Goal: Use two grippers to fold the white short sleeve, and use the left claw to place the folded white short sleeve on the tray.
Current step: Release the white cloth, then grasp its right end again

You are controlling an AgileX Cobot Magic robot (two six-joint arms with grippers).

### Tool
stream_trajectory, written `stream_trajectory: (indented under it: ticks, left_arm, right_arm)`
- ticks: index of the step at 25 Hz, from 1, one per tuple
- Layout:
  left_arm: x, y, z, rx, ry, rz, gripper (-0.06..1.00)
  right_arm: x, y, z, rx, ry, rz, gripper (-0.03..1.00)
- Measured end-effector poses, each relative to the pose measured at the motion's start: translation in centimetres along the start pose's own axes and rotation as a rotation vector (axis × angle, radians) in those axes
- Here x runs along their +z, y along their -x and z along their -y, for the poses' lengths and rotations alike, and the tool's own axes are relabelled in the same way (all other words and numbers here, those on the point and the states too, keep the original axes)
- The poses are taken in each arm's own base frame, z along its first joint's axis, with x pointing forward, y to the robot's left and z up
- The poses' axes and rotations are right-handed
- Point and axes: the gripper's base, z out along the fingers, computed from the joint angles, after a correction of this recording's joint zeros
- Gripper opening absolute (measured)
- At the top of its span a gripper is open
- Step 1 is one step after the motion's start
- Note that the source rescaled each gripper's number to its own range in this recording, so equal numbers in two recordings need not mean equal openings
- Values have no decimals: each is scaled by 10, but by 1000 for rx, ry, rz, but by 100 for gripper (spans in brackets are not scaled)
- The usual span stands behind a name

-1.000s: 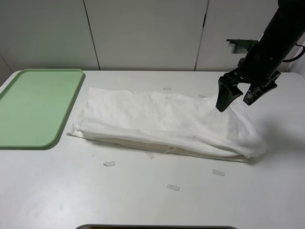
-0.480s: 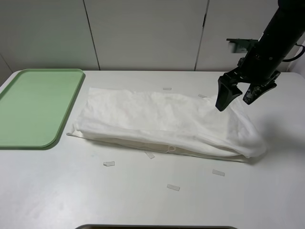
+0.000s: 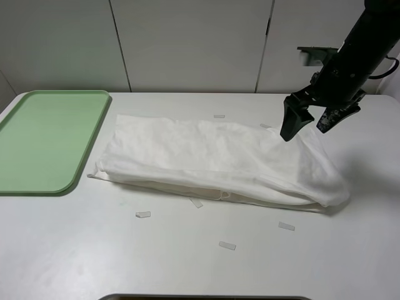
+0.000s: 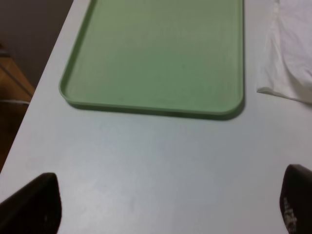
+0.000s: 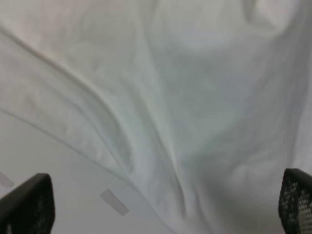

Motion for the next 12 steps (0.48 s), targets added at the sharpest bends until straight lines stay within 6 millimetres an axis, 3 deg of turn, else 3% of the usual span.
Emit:
stream_trajectory:
  ticks: [5, 12]
  left_arm:
    - [0, 0, 0, 0, 0, 0, 88]
    - [0, 0, 0, 0, 0, 0, 88]
  right_arm:
    - [0, -1, 3, 56, -29, -6, 100]
    - [-2, -4, 19, 202, -219, -21, 100]
